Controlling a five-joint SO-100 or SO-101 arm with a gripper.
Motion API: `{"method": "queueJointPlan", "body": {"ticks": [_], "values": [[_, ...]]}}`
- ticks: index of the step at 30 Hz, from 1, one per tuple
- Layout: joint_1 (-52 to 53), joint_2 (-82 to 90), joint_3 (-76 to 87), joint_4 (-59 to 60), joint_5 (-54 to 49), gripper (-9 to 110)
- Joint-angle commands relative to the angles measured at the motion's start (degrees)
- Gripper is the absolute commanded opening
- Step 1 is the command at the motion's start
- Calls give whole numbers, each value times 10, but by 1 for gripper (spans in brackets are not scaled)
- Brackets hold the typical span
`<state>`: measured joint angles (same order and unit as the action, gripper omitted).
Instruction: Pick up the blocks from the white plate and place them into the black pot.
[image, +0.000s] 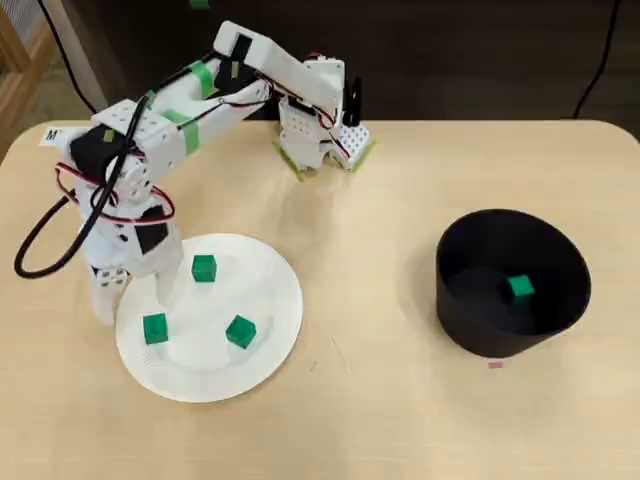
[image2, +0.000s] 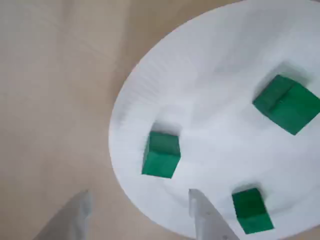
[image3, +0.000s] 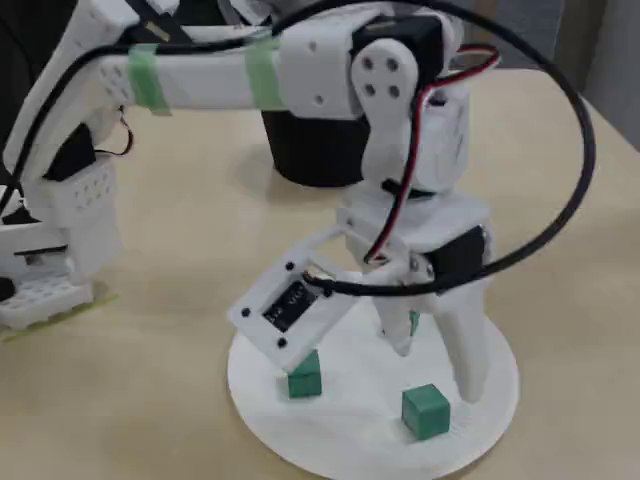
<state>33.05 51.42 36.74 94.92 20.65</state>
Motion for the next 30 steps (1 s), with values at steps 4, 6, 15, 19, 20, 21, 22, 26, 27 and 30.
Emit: {"method": "queueJointPlan", "body": {"ticks": [4,6,15,19,20,21,22,26,27,30], "values": [[-3,19,12,3,-13,31],[-4,14,14,3,-23,31],[-11,-5,19,3,-50,31],[-8,-25,18,2,-54,31],[-6,-29,16,2,-57,31],[-4,-33,14,0,-60,31],[-3,-35,13,-2,-61,31],[1,-45,12,-15,-65,31],[2,-46,12,-21,-67,30],[3,-48,12,-37,-69,28]]}}
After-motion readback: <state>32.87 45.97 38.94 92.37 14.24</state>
